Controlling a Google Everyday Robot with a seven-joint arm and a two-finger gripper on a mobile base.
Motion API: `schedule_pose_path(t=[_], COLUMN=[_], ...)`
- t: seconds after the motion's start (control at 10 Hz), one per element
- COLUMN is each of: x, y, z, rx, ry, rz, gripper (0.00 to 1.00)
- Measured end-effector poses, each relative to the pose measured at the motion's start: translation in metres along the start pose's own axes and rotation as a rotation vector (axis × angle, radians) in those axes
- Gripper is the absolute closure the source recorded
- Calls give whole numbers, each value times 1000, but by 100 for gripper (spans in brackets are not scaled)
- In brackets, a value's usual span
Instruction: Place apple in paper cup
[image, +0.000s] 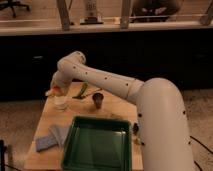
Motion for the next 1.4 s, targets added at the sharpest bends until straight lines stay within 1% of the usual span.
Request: schedule_pose_path(t=[0.2, 0.3, 0.4, 0.5, 0.6, 0.7, 0.8, 1.0, 1.1, 1.2, 1.4], x=[-1, -2, -2, -2, -3, -3, -3, -2, -3, -3, -2], y=[0, 0, 0, 0, 0, 0, 1, 4, 4, 5, 7], z=[4, 6, 7, 8, 9, 9, 10, 10, 10, 9, 8], rx=[-7, -10, -12, -13, -14, -15, -16, -16, -15, -13, -11], ry=[-11, -15, -18, -21, -24, -26, -27, -29, -30, -30, -30], rz=[-1, 0, 1, 4, 6, 10, 14, 19, 21, 23, 25], gripper=[97, 96, 91, 79, 71, 60, 48, 29, 22, 20, 20])
